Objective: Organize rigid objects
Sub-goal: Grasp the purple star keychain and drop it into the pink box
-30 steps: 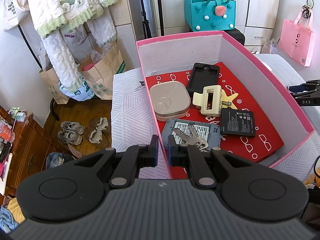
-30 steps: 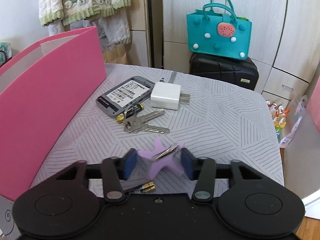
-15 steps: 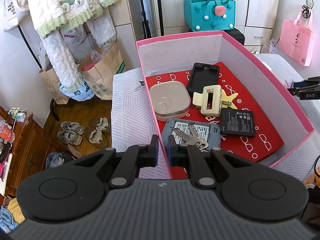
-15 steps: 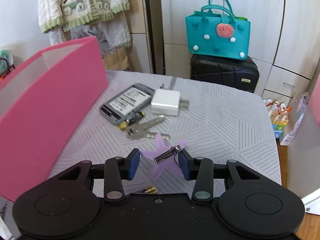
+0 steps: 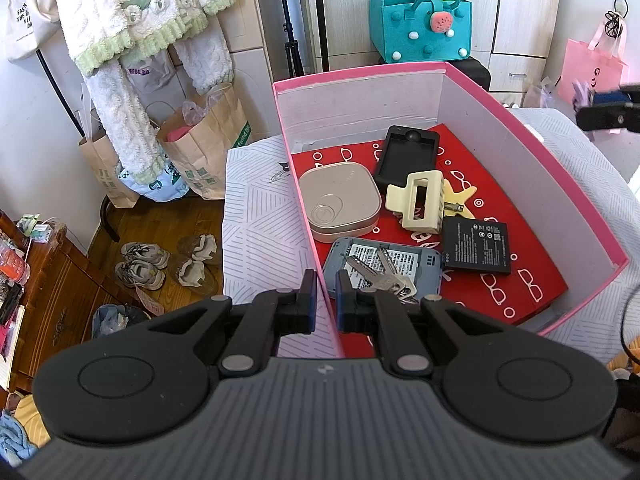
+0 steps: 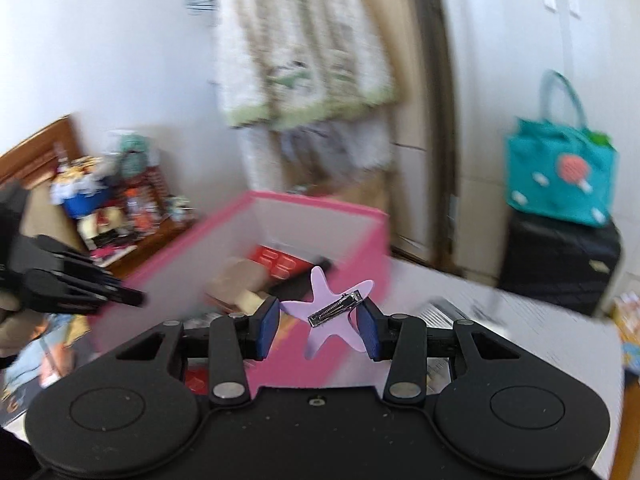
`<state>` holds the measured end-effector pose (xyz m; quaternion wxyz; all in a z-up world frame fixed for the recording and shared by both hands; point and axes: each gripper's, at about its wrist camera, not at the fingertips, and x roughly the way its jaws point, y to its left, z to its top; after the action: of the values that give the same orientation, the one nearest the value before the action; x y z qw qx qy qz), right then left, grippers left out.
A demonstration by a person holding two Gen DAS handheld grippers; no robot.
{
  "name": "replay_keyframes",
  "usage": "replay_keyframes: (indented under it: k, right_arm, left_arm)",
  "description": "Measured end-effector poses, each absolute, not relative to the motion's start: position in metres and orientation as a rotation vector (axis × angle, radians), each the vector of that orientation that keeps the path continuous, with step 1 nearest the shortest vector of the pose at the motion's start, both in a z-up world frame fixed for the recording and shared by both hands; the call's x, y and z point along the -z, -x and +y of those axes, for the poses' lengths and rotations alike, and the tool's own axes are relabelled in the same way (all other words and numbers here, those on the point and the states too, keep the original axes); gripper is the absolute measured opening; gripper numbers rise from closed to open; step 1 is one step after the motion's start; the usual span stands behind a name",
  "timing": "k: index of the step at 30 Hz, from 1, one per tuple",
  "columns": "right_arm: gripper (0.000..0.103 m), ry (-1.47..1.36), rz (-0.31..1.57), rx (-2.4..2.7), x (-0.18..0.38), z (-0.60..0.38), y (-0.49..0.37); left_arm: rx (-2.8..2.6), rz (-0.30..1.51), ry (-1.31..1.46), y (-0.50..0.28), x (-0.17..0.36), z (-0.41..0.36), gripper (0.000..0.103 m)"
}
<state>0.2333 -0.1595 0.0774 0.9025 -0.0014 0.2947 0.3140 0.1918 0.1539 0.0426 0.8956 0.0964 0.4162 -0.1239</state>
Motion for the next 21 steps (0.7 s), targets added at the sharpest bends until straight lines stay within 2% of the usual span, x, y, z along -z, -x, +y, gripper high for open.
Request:
replay_keyframes:
  k: [13, 21]
  right_arm:
    - [0.048, 0.329, 0.692, -0.685, -0.053, -0.075, -0.281]
    - [0.052, 0.363, 0.69, -0.619, -0.046, -0.074, -0.285]
  left_arm:
    - [0.255, 0.863, -0.198, -0.19, -0.042, 0.154, 0.008]
    - [0.256, 0.864, -0.191, -0.19, -0.042, 0.154, 0.008]
